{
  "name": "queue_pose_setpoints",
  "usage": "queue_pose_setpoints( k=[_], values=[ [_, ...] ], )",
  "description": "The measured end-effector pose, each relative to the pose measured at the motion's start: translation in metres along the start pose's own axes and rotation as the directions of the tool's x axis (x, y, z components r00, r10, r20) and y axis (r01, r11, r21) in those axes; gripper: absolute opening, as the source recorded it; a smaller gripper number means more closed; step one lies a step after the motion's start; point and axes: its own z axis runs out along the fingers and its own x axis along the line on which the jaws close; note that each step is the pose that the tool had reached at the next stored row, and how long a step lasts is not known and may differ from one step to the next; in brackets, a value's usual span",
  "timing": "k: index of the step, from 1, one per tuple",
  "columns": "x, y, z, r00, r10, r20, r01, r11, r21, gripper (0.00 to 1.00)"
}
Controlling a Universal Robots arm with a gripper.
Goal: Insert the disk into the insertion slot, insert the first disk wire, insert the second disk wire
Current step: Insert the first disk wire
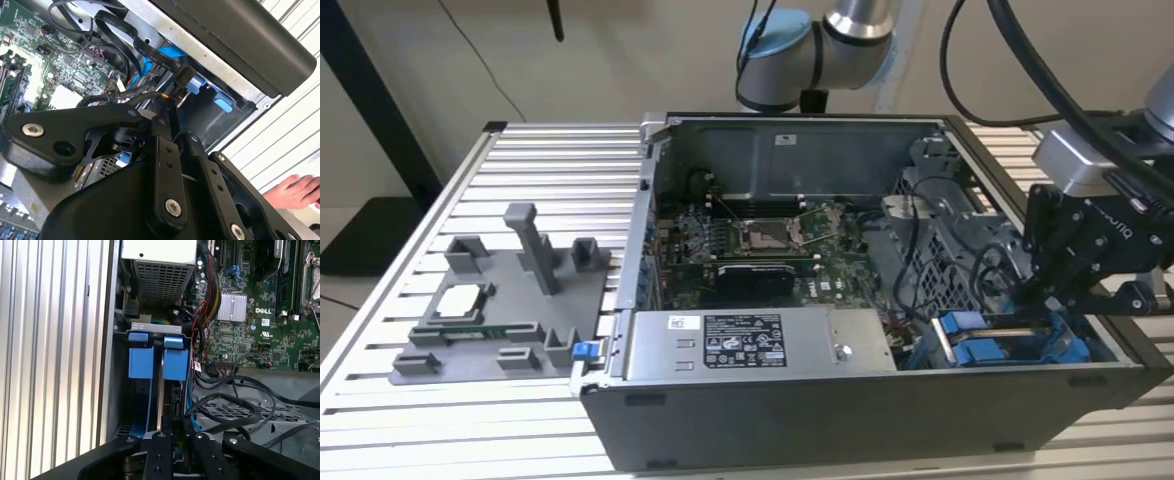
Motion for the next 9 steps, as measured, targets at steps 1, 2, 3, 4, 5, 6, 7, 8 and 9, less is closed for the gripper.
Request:
queue_pose_setpoints(
  k=[1,2,3,4,5,6,7,8,9],
  values=[
    [0.0000,0.0000,0.0003,1.0000,0.000,-0.0002,0.000,1.0000,0.0001,0.00],
    [-0.0001,-0.0001,0.0005,1.0000,0.001,-0.0001,-0.001,1.0000,0.0001,0.00],
    [-0.0001,-0.0002,0.0006,1.0000,0.002,-0.0001,-0.002,1.0000,0.0002,0.00],
    [-0.0001,-0.0006,0.0008,1.0000,0.004,0.0001,-0.004,1.0000,0.0003,0.00],
    [-0.0001,-0.0010,0.0010,1.0000,0.008,0.0004,-0.008,1.0000,0.0004,0.00],
    [-0.0001,-0.0013,0.0012,0.9999,0.012,0.0007,-0.012,0.9999,0.0006,0.00],
    [-0.0001,-0.0015,0.0014,0.9999,0.017,0.0010,-0.017,0.9999,0.0009,0.00],
    [-0.0001,-0.0016,0.0015,0.9997,0.023,0.0015,-0.023,0.9997,0.0011,0.00],
    [-0.0001,-0.0017,0.0016,0.9996,0.030,0.0018,-0.030,0.9996,0.0014,0.00]
  ],
)
